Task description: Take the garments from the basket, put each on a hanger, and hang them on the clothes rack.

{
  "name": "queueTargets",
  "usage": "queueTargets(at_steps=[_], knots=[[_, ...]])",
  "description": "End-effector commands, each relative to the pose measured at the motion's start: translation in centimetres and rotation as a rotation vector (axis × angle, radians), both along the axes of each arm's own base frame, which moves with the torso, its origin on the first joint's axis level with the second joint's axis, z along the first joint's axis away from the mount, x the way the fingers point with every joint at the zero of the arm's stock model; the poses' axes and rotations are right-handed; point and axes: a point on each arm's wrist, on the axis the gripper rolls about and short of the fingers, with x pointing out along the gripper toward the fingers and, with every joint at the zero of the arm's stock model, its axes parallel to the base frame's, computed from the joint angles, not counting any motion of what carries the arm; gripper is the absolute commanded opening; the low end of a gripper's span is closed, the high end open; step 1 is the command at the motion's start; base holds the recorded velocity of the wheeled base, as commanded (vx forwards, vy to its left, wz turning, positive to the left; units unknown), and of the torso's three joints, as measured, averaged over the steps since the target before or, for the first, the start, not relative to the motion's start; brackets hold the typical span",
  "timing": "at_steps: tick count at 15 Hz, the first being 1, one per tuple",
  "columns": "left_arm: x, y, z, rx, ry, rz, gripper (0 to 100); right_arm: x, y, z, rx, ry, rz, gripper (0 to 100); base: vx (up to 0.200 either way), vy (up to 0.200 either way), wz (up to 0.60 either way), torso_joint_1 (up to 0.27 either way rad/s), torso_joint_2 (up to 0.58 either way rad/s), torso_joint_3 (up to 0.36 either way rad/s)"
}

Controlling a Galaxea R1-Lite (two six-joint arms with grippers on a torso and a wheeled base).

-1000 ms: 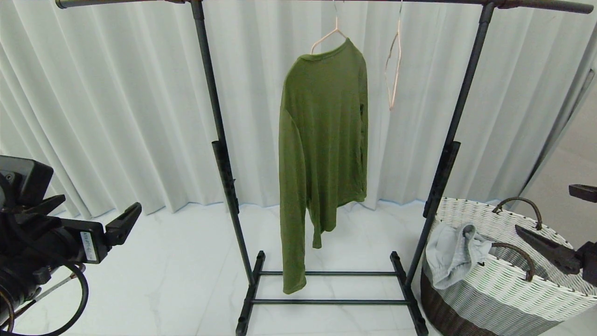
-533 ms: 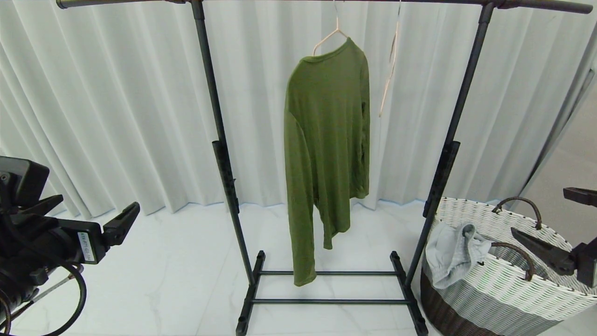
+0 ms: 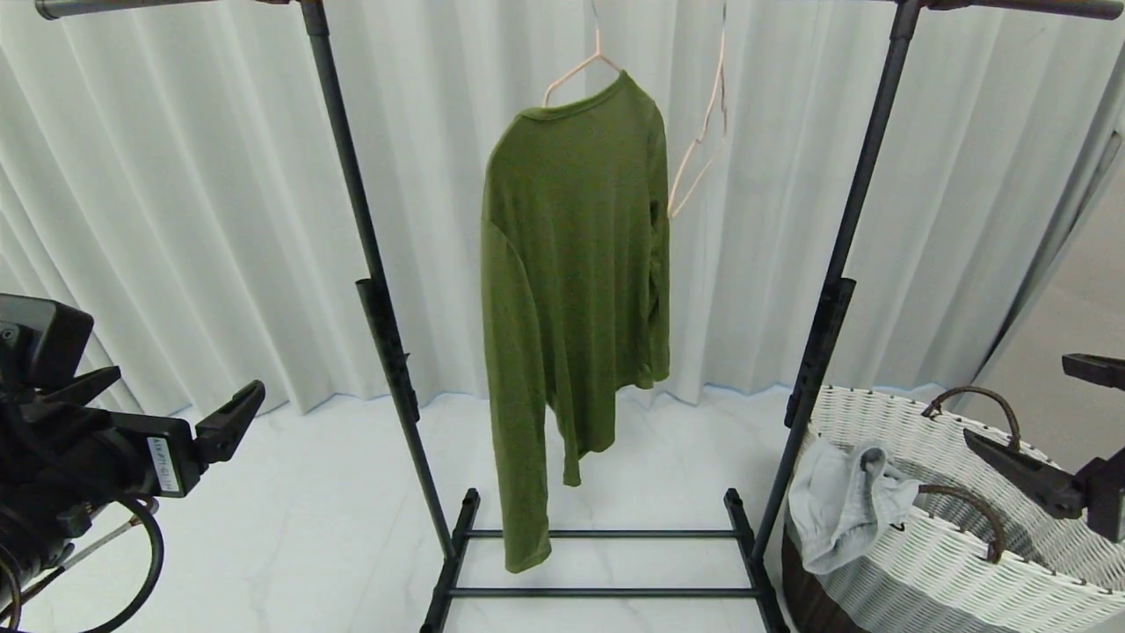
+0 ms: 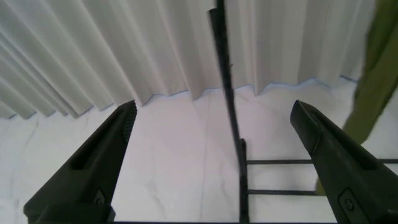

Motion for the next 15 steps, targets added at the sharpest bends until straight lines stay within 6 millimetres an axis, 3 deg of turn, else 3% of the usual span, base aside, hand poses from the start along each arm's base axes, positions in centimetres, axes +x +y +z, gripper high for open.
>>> queueTargets(at_steps=[1, 3, 7, 12, 15], knots=[[0.0, 0.0, 0.0, -0.001, 0.001, 0.001, 100, 0.0, 0.0, 0.0, -0.001, 0.000, 0.001, 100, 0.200, -0.200, 0.00, 0.002, 0.00, -0.002], [0.0, 0.0, 0.0, -0.003, 0.001, -0.002, 100, 0.0, 0.0, 0.0, -0.003, -0.001, 0.002, 100, 0.200, -0.200, 0.00, 0.002, 0.01, 0.002], [0.0, -0.1, 0.0, -0.003, 0.001, -0.004, 100, 0.1, 0.0, -0.1, -0.008, 0.004, -0.012, 100, 0.000, 0.000, 0.00, 0.000, 0.00, 0.000], [0.0, -0.3, 0.0, -0.003, 0.003, -0.022, 100, 0.7, -0.2, -1.3, -0.068, 0.076, -0.167, 100, 0.000, 0.000, 0.00, 0.000, 0.00, 0.000], [0.1, -0.4, -0.1, -0.002, 0.006, -0.031, 100, 0.7, -0.3, -2.6, -0.112, 0.167, -0.205, 100, 0.200, 0.000, 0.00, -0.004, 0.00, 0.007]])
